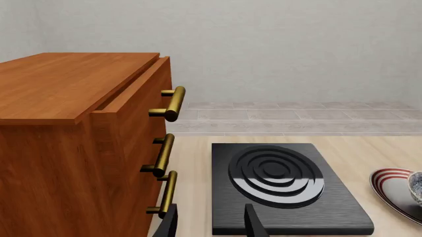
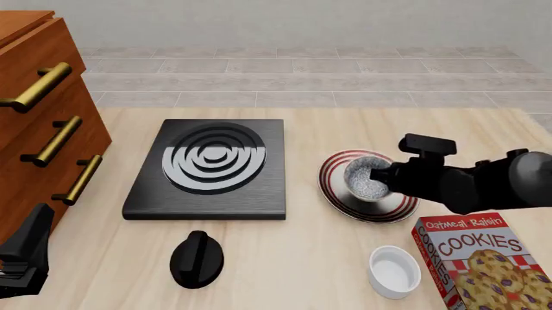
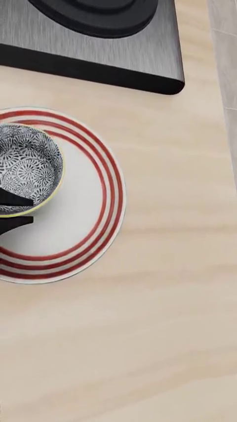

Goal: Pick the akita bowl on the stove and place it on the plate.

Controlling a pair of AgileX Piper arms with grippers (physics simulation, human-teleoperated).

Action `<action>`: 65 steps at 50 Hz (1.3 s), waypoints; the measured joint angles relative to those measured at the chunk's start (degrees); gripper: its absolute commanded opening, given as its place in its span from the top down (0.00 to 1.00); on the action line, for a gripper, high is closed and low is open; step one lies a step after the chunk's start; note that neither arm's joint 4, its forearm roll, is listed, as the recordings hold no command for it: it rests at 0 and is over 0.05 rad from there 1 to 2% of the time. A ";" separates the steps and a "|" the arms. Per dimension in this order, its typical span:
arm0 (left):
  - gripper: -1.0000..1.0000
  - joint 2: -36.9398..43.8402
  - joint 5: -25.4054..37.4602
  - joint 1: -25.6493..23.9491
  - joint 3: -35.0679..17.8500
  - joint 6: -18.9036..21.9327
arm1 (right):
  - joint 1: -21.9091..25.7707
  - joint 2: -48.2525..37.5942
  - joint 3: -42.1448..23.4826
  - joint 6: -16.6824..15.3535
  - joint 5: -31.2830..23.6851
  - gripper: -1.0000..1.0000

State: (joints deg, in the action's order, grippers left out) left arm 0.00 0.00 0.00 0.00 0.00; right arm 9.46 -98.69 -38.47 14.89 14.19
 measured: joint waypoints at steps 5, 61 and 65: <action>0.00 0.00 0.00 0.00 0.00 0.00 | -0.03 -0.27 0.07 0.09 0.14 1.00; 0.00 0.00 0.00 0.00 0.00 0.00 | -1.59 10.51 0.65 -7.47 -3.37 0.00; 0.00 0.00 0.00 0.00 0.00 0.00 | -1.79 12.40 1.25 -9.48 -3.19 0.00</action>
State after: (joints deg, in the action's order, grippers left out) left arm 0.00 0.00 0.00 0.00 0.00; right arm 7.67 -86.29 -37.22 5.41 10.99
